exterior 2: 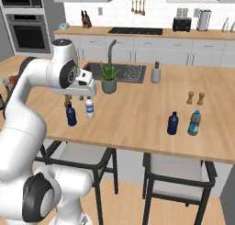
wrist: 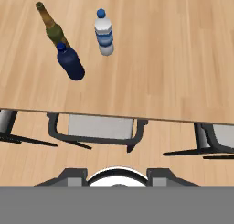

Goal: Move the plastic bottles in the middle to the plastics group, and the glass bottles in the middle to the glass group.

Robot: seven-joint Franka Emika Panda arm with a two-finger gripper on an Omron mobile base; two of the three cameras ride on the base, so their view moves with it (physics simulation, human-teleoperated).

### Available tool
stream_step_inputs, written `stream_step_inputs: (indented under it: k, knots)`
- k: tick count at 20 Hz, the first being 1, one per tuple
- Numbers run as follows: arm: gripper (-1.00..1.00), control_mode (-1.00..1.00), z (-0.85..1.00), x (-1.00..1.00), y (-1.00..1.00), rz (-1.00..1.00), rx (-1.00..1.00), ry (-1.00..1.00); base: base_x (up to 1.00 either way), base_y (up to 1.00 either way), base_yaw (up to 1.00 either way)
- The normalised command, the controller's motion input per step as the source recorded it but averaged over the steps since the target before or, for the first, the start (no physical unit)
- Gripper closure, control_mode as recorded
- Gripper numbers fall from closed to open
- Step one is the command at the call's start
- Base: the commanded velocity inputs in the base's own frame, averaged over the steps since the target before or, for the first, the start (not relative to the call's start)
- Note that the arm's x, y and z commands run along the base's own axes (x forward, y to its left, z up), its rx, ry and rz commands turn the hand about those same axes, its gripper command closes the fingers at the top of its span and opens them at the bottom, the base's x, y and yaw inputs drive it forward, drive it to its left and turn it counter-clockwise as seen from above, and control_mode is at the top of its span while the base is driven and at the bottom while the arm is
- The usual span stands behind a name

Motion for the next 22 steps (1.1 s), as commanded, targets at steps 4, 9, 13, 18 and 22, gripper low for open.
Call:
stream_step_inputs:
  k: [4, 9, 13, 18, 22]
  knots:
    - [-1.0, -1.0, -0.06, -0.14, 0.0, 0.0, 0.0, 0.0, 0.0, 0.0, 0.0]
    - [-1.0, -1.0, -0.36, -0.2, 0.2, 0.0, 0.0, -0.03, 0.0, 0.0, 0.0]
    - [-1.0, -1.0, -0.49, 0.08, 0.72, 0.0, 0.01, -0.02, 0.0, 0.0, 0.0]
    - [-1.0, -1.0, -0.45, 0.62, 0.67, 0.07, 0.0, 0.02, 0.0, 0.0, 0.0]
    - [-1.0, -1.0, -0.45, 0.98, 0.35, 0.12, 0.0, 0.14, 0.0, 0.0, 0.0]
